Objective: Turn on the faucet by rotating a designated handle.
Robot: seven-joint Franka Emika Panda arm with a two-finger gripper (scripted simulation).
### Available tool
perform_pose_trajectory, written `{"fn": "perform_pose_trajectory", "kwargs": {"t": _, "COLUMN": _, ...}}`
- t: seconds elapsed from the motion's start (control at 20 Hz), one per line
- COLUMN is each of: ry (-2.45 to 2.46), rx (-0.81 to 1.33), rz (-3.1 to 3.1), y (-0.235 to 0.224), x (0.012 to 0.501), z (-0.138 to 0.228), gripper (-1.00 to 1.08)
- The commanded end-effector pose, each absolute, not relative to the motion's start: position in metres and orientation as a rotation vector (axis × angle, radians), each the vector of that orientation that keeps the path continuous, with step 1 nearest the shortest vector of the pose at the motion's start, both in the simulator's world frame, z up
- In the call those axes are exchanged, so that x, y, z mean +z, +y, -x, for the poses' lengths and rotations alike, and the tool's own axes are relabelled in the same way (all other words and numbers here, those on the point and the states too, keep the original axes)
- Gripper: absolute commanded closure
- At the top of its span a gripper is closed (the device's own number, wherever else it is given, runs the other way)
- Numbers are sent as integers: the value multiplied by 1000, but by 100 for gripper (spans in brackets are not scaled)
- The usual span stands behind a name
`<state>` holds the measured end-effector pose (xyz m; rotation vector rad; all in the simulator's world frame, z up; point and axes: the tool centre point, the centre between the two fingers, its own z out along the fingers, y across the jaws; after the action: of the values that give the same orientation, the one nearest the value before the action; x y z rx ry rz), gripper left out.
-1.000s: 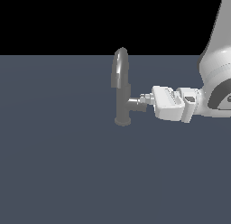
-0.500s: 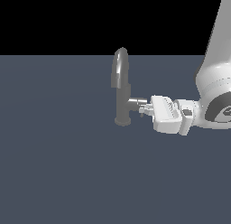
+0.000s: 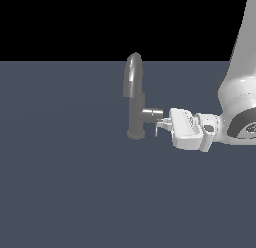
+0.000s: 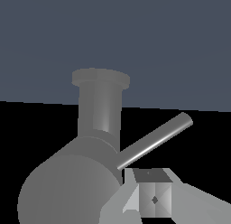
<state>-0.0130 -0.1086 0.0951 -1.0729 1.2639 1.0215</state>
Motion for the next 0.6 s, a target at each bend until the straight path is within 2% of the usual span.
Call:
{"fn": "perform_pose_trajectory", "kwargs": {"t": 0.0, "ry": 1290, "rx": 1048, "rz": 1061, "y": -98, "x": 66, "z": 13, "gripper": 108}}
{"fn": "perform_pose_trajectory", "kwargs": {"t": 0.3, "ry": 1299, "rx": 1054, "rz": 1055, "y": -100, "x": 45, "z": 7, "gripper": 108}}
{"fn": "perform_pose_trajectory", "kwargs": {"t": 0.35, "ry": 1299, "rx": 1054, "rz": 1055, "y": -100, "x": 45, "z": 7, "gripper": 108}}
{"fn": "perform_pose_trajectory", "kwargs": {"t": 0.4, "ry": 1284, "rx": 1022, "rz": 1066, "y": -116, "x": 67, "z": 6, "gripper": 108}}
{"fn": "perform_pose_trajectory", "kwargs": {"t": 0.55, "ry": 1286, "rx": 1027, "rz": 1064, "y": -116, "x": 62, "z": -2, "gripper": 108}}
